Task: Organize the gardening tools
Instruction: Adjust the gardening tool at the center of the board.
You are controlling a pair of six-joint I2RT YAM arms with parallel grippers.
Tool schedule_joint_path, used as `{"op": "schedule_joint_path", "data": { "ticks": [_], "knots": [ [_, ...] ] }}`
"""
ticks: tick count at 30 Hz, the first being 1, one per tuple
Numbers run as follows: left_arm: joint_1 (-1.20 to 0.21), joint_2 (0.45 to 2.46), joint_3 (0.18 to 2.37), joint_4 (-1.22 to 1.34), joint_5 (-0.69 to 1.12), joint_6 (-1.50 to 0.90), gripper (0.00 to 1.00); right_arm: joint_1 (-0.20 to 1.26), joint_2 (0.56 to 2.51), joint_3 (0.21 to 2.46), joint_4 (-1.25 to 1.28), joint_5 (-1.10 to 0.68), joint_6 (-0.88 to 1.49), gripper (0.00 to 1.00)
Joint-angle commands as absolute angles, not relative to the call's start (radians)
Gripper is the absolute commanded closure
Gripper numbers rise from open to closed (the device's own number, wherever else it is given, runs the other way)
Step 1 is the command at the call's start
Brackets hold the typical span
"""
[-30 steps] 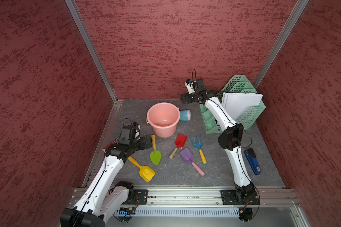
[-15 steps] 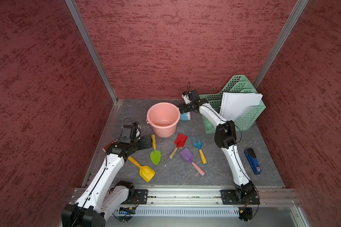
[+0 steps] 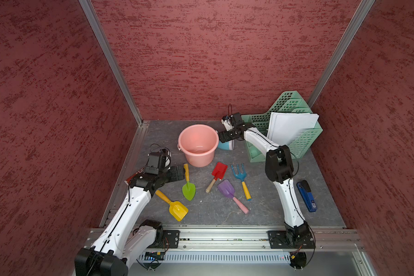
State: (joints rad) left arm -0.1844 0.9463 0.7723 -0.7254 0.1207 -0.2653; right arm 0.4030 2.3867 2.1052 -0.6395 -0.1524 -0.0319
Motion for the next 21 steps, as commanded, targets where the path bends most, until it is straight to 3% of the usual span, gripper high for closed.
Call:
{"op": "schedule_joint_path", "data": {
  "ticks": [1,11,16,21],
  "knots": [
    [-0.193,0.934,0.769,-0.724,0.112,-0.269,0.00,0.400,2.330,1.993,-0.734,-0.084,-0.007,0.14],
    [-0.198,0.925,0.769,-0.721,0.113,-0.271,0.00,0.440,2.081,1.754,-0.828,-0.055,0.099,0.16],
    [-0.201,0.918,0.769,-0.723,0.112,-0.271,0.00,0.445,2.020,1.786,-0.801,-0.066,0.082,0.09],
    [-0.202,0.910,0.768,-0.726,0.108,-0.273,0.00,0.446,2.098,1.914,-0.810,-0.116,-0.014,0.11]
  ]
}}
